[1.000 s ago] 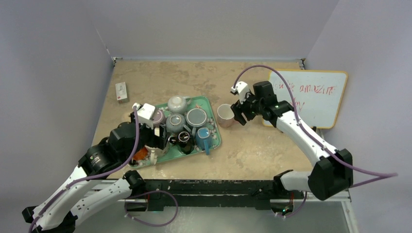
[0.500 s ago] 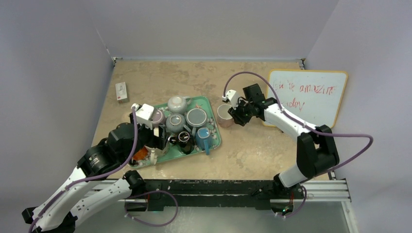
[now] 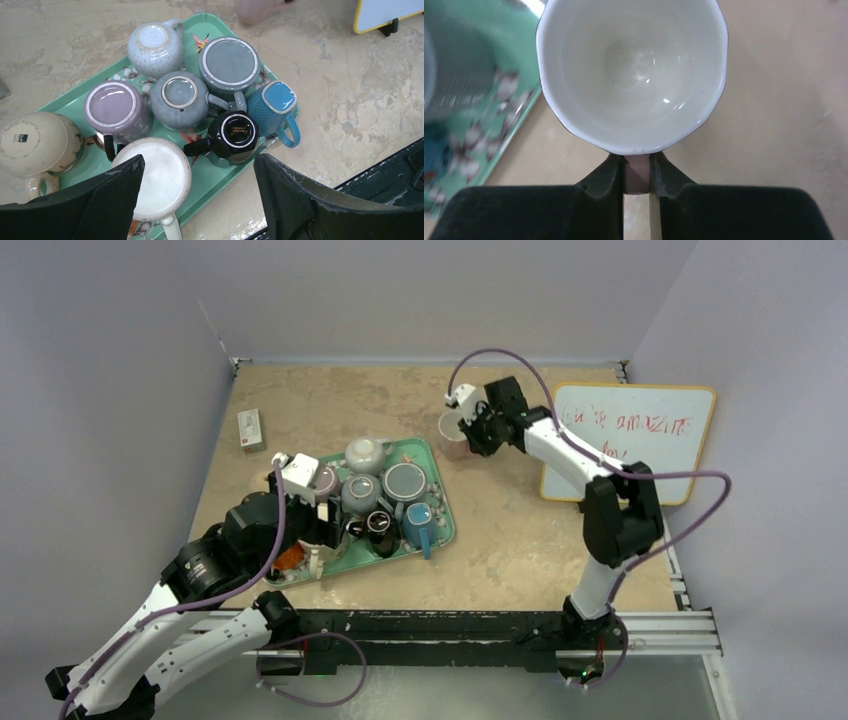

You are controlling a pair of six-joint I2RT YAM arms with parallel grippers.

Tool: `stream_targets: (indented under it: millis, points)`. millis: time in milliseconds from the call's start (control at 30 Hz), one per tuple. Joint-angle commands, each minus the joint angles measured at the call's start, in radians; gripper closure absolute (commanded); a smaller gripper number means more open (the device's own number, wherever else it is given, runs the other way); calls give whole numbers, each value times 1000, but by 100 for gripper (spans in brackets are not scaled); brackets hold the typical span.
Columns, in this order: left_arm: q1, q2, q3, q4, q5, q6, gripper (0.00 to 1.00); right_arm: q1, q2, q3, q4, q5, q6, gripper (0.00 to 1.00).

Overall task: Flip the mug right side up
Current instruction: Pick up the cup at the center of the board, then place the cup at the corner of the board.

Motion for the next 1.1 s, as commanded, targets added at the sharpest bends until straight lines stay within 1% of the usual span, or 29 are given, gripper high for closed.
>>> stream_targets:
  millis: [0,133,333,400,500,533,667,767,933,1000,1067]
  points:
    - [3,25,1,22,5,14,21,-36,117,250,80,35,94,100]
    - [3,41,5,16,1,15,21,-42,262,422,70,142,147,100]
    - [3,49,2,15,-2,14,21,-50,442,651,9,220,226,100]
    - [3,53,3,12,-3,14,21,-50,474,699,-11,233,237,100]
    - [3,54,4,11,-5,14,21,-51,500,737,-25,238,248,96]
    - [3,52,4,9,-8,14,21,-50,504,744,-33,232,249,93]
    - [4,49,1,6,-24,14,21,-50,501,770,-79,227,257,73]
    - [3,56,3,5,-29,12,21,-50,460,754,-92,225,266,58]
    - [3,73,5,3,-30,0,21,-51,353,703,-136,195,296,45]
    - [3,82,4,7,-36,-10,21,-51,295,666,-151,194,318,42]
    - [4,100,6,18,-36,-8,21,-49,217,589,-120,194,348,40]
